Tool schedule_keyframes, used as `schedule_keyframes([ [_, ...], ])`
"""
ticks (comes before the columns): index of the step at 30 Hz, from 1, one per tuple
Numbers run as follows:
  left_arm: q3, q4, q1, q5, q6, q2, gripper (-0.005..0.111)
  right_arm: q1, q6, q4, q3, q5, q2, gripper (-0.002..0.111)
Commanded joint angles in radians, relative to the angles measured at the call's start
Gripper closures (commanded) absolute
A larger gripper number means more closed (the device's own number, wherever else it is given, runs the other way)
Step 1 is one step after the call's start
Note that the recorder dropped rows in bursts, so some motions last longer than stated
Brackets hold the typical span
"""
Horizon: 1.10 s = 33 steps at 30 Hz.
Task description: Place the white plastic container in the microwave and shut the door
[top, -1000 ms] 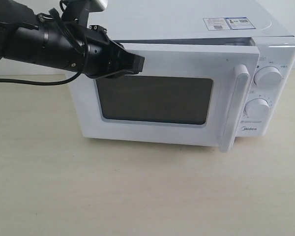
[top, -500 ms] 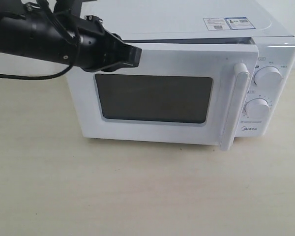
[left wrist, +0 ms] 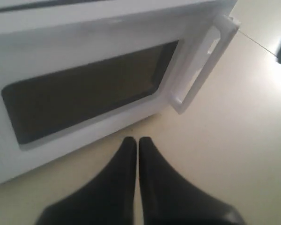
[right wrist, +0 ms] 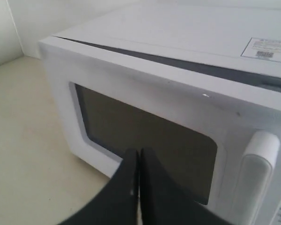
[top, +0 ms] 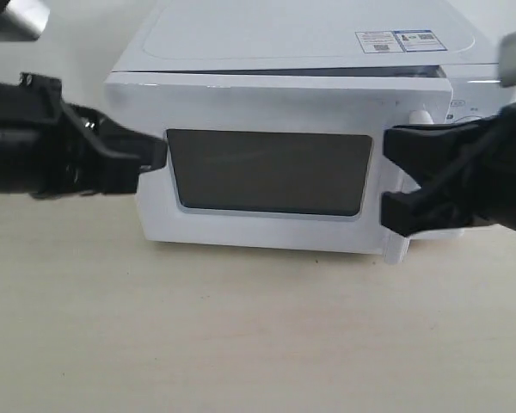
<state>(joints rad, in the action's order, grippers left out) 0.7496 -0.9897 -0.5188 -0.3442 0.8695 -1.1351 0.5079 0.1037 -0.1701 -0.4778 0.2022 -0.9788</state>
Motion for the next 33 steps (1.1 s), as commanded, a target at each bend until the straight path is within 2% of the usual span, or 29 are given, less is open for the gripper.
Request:
schedule_keyframes([
  [1,-0.122,0.004,-0.003,0.03,-0.017,0.122,0.102,0.001,0.01,-0.075,-0.086,0.127,-0.195,0.108],
  [11,-0.289,0.004,-0.003,0.136,-0.058,0.313,0.102,0.001,0.281,-0.461,-0.237,0.186,-0.397,0.108],
  [19,-0.312,0.004,-0.003,0.147,-0.063,0.32,0.102,0.001,0.484,-0.653,-0.271,0.224,-0.444,0.108],
  [33,-0.312,0.006,-0.003,0.172,-0.054,0.32,0.102,-0.003,0.538,-0.724,-0.272,0.31,-0.463,0.108],
])
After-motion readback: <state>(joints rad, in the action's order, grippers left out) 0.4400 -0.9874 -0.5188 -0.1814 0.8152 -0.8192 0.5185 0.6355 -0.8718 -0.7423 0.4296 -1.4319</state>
